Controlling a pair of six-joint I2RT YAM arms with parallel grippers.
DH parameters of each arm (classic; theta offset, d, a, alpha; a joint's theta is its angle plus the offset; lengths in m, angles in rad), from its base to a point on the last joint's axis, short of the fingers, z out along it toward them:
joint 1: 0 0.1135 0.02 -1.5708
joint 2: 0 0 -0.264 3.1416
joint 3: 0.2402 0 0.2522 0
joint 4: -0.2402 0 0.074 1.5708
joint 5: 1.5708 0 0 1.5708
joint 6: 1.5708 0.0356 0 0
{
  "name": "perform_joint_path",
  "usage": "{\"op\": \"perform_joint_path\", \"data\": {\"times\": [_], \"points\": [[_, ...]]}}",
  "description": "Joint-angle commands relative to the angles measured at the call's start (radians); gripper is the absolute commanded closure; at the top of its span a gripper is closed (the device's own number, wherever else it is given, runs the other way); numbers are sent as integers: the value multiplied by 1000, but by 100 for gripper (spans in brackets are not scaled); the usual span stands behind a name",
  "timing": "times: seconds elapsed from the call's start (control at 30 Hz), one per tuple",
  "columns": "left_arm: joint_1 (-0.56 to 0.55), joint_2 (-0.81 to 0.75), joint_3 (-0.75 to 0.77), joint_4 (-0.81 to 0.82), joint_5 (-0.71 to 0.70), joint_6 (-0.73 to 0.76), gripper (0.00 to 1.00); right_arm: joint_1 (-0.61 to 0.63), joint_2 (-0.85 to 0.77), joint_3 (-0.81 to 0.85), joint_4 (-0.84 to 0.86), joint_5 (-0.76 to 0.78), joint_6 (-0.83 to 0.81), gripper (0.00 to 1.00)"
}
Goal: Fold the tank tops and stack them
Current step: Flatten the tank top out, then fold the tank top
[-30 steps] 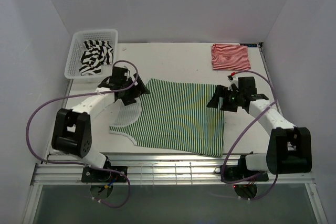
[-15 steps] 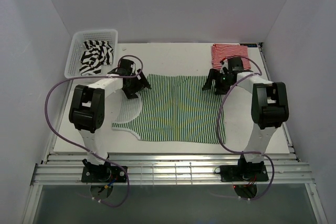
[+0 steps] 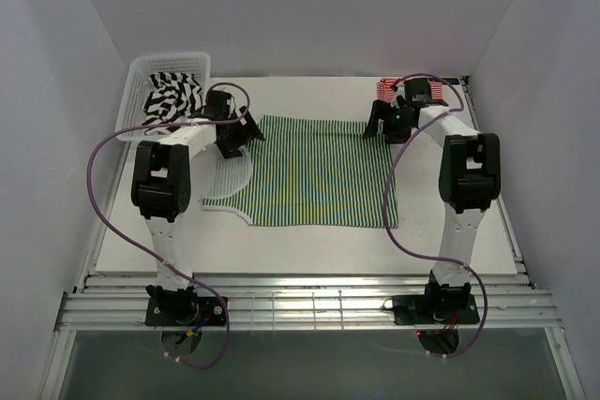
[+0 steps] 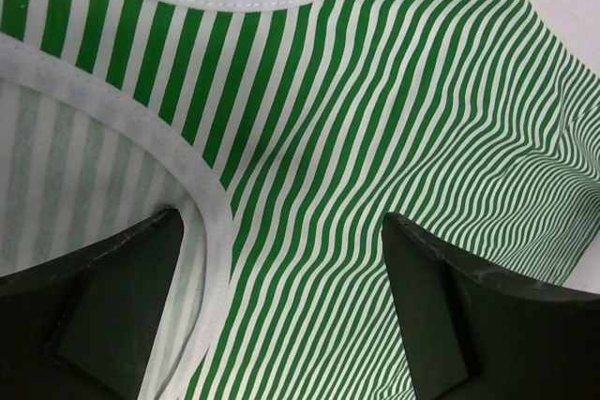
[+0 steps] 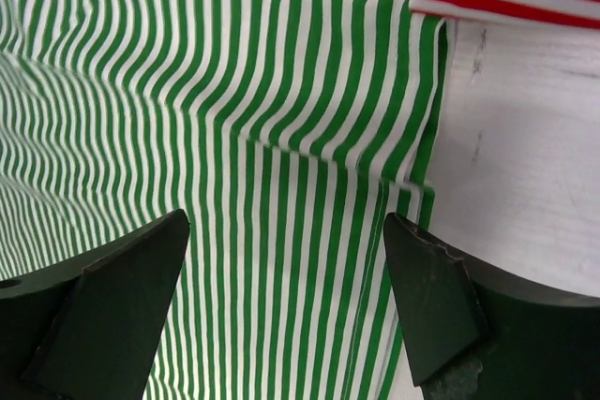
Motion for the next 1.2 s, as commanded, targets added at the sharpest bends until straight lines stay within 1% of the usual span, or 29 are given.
{"op": "perform_joint_path", "data": {"times": [0.0,0.03,0.07,0.1,0.13,0.17,0.2,0.23,0.27,0.3,0.33,0.37,0.43,0.47,0.57,0.63,0.77,0.83,0.87,0.97,1.0,1.17], "points": [[-12,-153,-41,-23,13,42,2,2,-189,-24,-23,-23,-58,10],[-22,-190,-82,-23,-5,42,2,2,-273,-89,-14,-28,-52,10],[-29,-230,-105,-23,-14,37,2,2,-316,-126,-6,-23,-46,10],[-43,-309,-133,-25,-25,31,2,3,-360,-168,3,-20,-41,10],[-48,-353,-192,-34,-34,21,2,2,-447,-253,8,-10,-31,10],[-52,-396,-229,-37,-38,-5,2,2,-491,-303,13,9,-12,10],[-57,-483,-271,-43,-41,-22,2,2,-540,-355,17,18,-3,10],[-59,-524,-355,-46,-42,-38,2,2,-628,-457,22,33,11,10],[-63,-566,-396,-53,-39,-64,2,2,-670,-508,22,59,38,10],[-69,-647,-436,-71,-39,-79,2,2,-715,-557,20,69,52,10],[-75,-690,-478,-76,-39,-90,2,0,-797,-605,20,82,74,10],[-82,-729,-557,-79,-33,-96,2,-1,-836,-698,19,90,93,10],[-95,-834,-622,-105,-28,-116,2,-13,-946,-771,16,93,132,10],[-100,-864,-679,-111,-24,-122,2,-17,-976,-827,7,114,141,10],[-112,-931,-746,-123,10,-144,2,-23,-1079,-889,-7,138,167,10],[-121,-939,-796,-109,8,-168,2,-27,-1128,-936,-9,132,178,10],[-134,-869,-829,-63,36,-182,3,-27,-1140,-969,-23,159,184,10],[-138,-840,-837,-48,24,-190,7,-29,-1131,-982,-29,165,187,10],[-138,-826,-839,-45,22,-194,12,-29,-1126,-989,-29,173,189,10],[-140,-784,-851,-25,24,-207,17,-33,-1109,-1002,-29,187,198,10],[-143,-766,-854,-10,27,-207,22,-35,-1103,-1002,-29,188,200,10],[-145,-701,-868,-7,5,-223,32,-46,-1067,-1006,-27,190,201,10]]}}
